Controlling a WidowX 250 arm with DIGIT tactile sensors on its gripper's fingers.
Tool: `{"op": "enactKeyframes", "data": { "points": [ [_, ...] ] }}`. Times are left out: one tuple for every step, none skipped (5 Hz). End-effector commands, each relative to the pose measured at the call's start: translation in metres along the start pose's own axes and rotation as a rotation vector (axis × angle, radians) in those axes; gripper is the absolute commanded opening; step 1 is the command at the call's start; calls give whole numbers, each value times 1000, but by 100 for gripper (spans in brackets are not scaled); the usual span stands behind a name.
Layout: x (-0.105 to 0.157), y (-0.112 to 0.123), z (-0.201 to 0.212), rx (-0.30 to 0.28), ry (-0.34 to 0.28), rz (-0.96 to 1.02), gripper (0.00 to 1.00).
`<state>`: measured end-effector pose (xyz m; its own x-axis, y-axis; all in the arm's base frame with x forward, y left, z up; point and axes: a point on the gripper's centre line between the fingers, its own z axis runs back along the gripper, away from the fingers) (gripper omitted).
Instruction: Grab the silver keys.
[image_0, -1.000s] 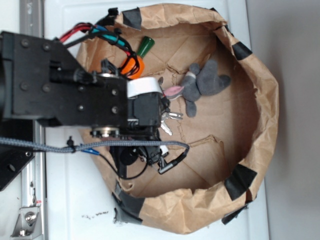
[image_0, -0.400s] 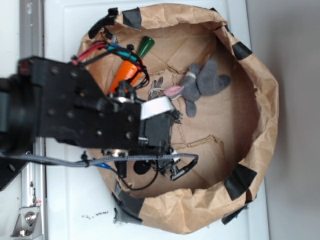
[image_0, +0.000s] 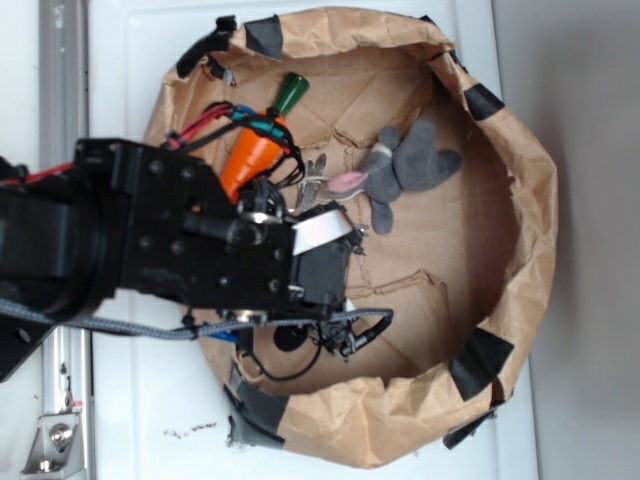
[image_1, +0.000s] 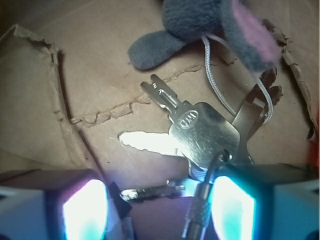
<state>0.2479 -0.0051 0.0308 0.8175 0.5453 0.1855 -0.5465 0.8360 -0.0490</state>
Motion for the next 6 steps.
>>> {"op": "enactKeyframes", "data": {
  "points": [
    [15, -7, 1, -25, -52, 0, 0],
    [16, -9, 0, -23, -57, -6, 0],
    [17, -9, 0, -19, -60, -7, 0],
    [18, -8, 6, -22, -46, -6, 0],
    [23, -11, 14, 21, -33, 21, 0],
    [41, -17, 49, 111, 81, 154, 0]
  ]
}}
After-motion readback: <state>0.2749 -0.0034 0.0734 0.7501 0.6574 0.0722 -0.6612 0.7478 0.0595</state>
